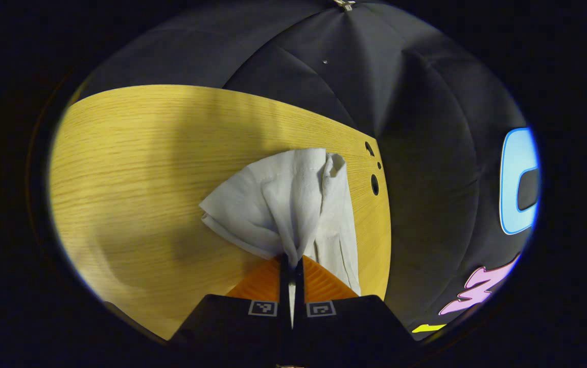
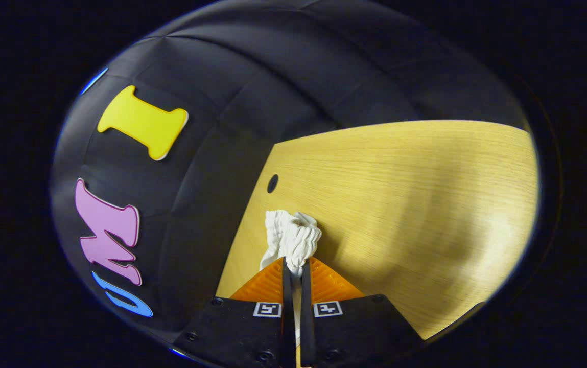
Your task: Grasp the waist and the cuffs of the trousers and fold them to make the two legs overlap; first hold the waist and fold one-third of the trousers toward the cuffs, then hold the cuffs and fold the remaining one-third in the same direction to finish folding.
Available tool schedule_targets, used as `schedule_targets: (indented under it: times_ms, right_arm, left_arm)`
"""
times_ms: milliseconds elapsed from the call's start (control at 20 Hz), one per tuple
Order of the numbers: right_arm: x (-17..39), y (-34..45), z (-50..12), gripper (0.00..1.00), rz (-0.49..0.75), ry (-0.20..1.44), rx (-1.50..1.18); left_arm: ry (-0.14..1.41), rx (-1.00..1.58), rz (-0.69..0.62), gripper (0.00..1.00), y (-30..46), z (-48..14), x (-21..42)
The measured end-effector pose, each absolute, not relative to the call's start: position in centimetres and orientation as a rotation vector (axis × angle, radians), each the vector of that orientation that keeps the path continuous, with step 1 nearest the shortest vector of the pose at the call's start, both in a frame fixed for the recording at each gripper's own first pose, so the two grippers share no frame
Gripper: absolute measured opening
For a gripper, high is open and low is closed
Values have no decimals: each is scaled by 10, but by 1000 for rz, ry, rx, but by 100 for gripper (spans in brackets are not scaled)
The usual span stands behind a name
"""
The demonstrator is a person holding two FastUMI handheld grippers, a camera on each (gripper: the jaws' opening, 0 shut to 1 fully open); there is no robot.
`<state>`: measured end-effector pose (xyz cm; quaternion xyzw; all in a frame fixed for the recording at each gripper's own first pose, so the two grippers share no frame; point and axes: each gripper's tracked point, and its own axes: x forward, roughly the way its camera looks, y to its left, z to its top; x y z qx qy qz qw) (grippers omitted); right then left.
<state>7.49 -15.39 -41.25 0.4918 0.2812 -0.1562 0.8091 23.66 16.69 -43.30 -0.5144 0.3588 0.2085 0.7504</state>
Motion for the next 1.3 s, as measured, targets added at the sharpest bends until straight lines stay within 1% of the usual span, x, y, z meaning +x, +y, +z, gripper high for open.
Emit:
schedule_targets:
  times_ms: [100, 400, 800, 1100, 1300]
  right_arm:
    - [78, -145, -390, 8, -283, 554, 1020]
    - [84, -101, -343, 8, -149, 485, 941]
    - [77, 13, -310, 8, 95, 532, 760]
    - [60, 107, -324, 8, 276, 618, 650]
    - [43, 150, -352, 8, 333, 701, 594]
  left_arm:
    - [788, -1112, 435, 6, 167, -433, 236]
    - [795, -1098, 381, 7, 168, -430, 234]
    - [801, -1062, 315, 6, 168, -428, 234]
    - [808, -1031, 293, 6, 166, -431, 235]
    - [796, -1031, 279, 6, 166, -432, 236]
